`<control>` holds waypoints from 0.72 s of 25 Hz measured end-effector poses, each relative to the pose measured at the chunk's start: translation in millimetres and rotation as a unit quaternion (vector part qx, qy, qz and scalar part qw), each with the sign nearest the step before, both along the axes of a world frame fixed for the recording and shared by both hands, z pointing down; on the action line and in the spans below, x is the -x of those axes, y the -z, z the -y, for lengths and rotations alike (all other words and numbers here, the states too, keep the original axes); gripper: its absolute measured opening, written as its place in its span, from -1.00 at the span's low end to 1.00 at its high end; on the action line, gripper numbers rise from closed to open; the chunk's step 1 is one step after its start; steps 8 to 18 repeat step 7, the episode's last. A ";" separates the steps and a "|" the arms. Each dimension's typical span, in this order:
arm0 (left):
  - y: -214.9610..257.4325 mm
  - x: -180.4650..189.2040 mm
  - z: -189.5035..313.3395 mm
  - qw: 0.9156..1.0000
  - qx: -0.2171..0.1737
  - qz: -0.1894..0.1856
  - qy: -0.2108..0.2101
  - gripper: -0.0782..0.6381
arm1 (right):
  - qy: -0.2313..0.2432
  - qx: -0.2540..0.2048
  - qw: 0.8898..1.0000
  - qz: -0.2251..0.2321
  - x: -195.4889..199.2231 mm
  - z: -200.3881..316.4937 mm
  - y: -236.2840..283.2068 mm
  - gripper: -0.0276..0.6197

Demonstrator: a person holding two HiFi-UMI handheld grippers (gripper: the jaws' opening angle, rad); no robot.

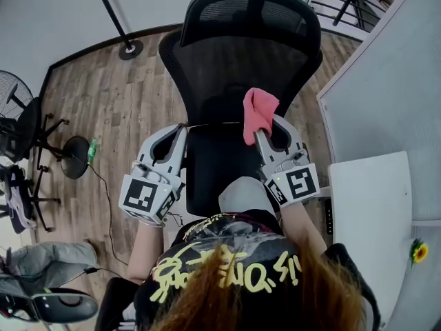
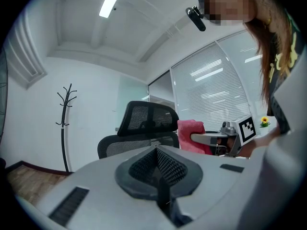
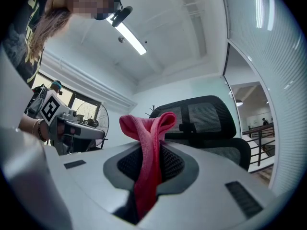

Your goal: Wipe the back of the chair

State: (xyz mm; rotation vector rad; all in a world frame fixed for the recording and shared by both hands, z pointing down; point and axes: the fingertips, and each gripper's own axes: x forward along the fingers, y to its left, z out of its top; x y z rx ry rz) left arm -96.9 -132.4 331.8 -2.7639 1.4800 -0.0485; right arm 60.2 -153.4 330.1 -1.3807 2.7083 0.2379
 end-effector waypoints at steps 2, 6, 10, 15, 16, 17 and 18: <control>1.0 1.3 -2.4 1.000 0.001 -0.003 -0.001 -0.80 | 0.000 0.000 1.000 -0.001 1.7 -2.3 0.9 -0.73; 2.0 3.8 -6.7 1.000 -0.001 -0.004 -0.002 -0.80 | 0.002 -0.001 1.000 0.000 5.1 -5.7 2.0 -0.73; 2.2 4.4 -7.7 1.000 -0.001 -0.004 -0.002 -0.80 | 0.002 -0.001 1.000 0.001 5.9 -6.4 2.4 -0.73; 2.2 4.4 -7.7 1.000 -0.001 -0.004 -0.002 -0.80 | 0.002 -0.001 1.000 0.001 5.9 -6.4 2.4 -0.73; 2.2 4.4 -7.7 1.000 -0.001 -0.004 -0.002 -0.80 | 0.002 -0.001 1.000 0.001 5.9 -6.4 2.4 -0.73; 2.2 4.4 -7.7 1.000 -0.001 -0.004 -0.002 -0.80 | 0.002 -0.001 1.000 0.001 5.9 -6.4 2.4 -0.73; 2.2 4.4 -7.7 1.000 -0.001 -0.004 -0.002 -0.80 | 0.002 -0.001 1.000 0.001 5.9 -6.4 2.4 -0.73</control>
